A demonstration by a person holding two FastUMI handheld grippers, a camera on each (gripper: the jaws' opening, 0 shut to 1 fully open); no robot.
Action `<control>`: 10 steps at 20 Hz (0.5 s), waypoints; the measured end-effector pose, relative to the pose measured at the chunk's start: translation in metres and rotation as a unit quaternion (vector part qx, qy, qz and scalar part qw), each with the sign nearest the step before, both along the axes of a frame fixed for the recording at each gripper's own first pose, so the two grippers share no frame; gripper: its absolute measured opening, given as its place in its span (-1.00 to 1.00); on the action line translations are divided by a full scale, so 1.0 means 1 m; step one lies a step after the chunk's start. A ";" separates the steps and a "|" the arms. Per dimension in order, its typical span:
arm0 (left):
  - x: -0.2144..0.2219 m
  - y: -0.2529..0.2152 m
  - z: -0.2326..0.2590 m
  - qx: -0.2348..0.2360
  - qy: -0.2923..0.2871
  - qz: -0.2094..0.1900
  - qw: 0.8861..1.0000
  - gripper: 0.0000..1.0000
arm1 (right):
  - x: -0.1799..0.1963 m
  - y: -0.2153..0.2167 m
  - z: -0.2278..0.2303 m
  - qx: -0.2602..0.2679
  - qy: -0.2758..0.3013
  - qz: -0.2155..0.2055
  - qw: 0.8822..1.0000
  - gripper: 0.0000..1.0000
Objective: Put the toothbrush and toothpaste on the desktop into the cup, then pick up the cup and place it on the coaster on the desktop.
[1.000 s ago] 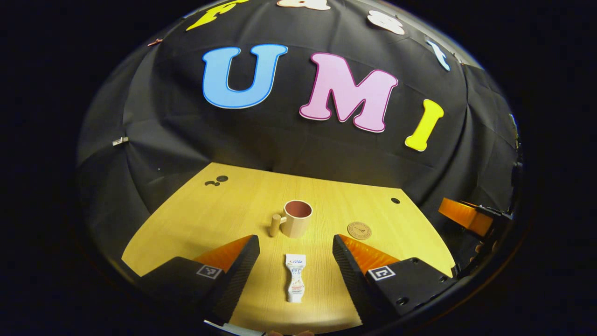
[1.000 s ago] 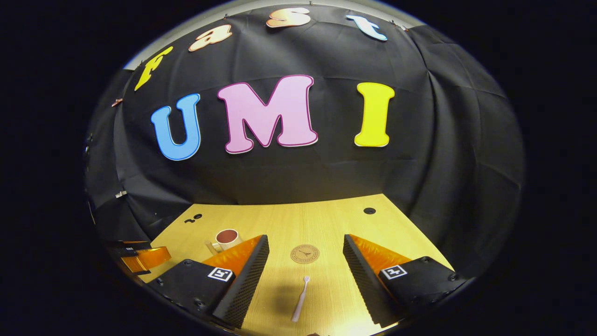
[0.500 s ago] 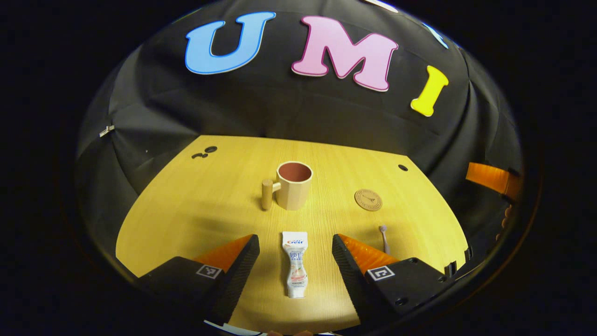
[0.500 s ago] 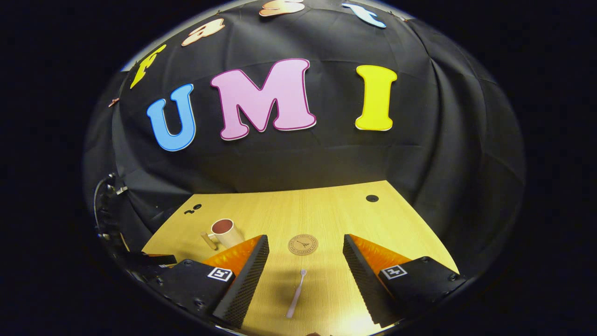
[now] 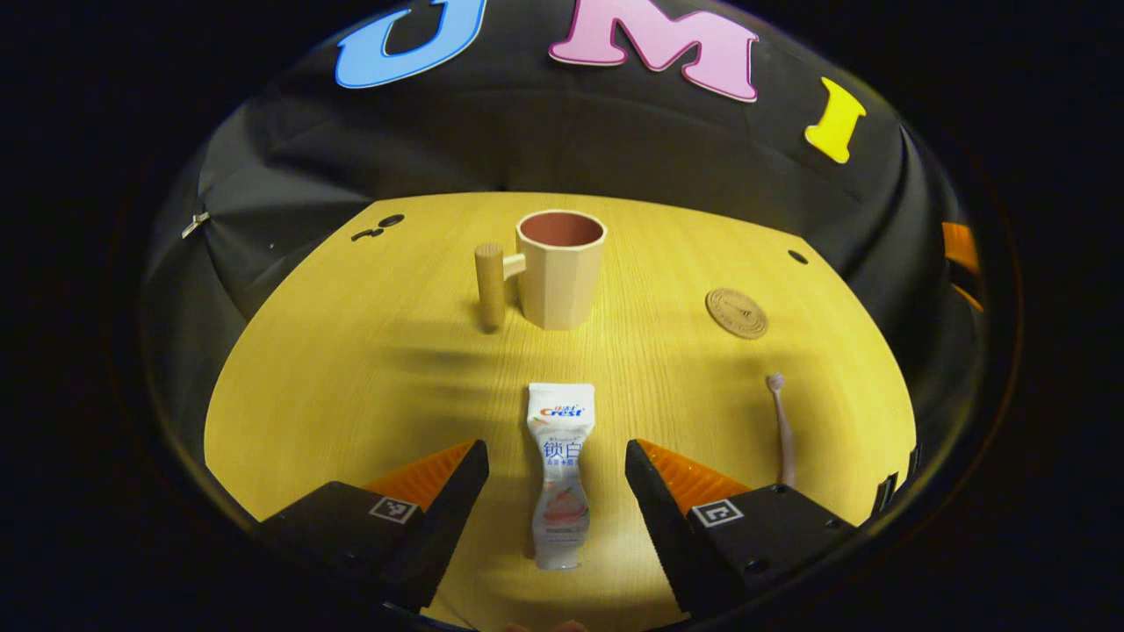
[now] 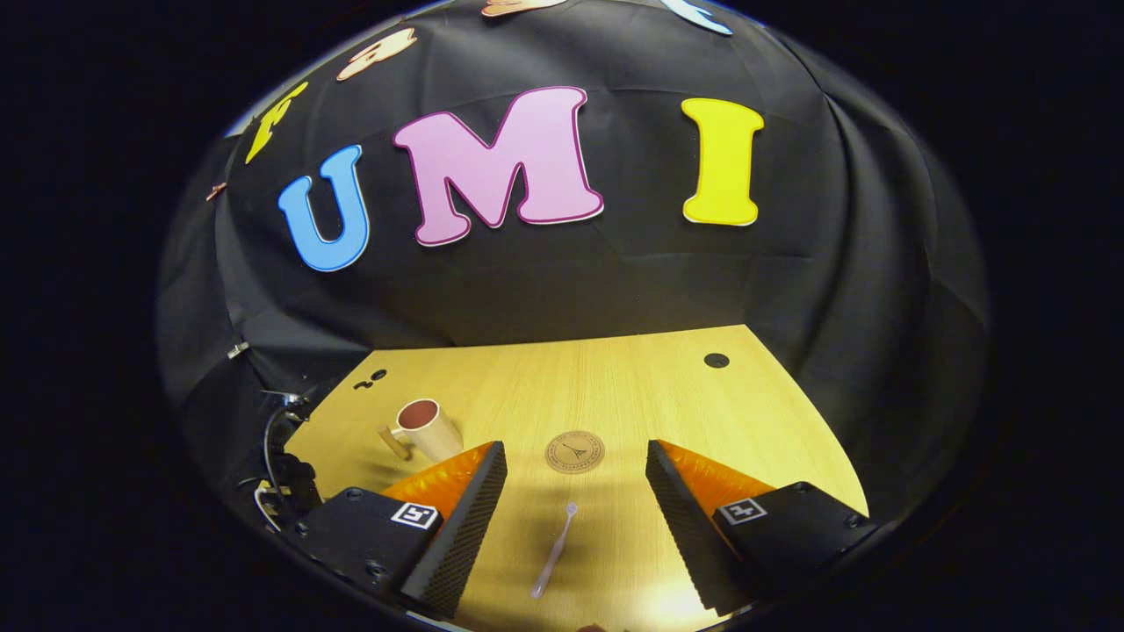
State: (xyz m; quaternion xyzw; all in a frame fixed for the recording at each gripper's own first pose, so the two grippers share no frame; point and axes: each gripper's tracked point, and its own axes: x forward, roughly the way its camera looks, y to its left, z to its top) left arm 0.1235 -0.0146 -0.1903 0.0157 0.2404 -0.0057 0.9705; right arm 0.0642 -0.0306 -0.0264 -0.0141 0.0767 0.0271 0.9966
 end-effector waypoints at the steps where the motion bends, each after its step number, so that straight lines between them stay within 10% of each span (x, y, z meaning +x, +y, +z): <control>1: 0.002 0.000 -0.005 0.005 0.006 0.001 1.000 0.95 | -0.002 -0.002 -0.003 -0.002 0.004 0.000 1.000 0.96; 10: 0.016 0.008 -0.036 0.021 0.035 0.013 0.999 0.94 | -0.017 -0.024 -0.036 -0.004 0.036 -0.016 0.999 0.96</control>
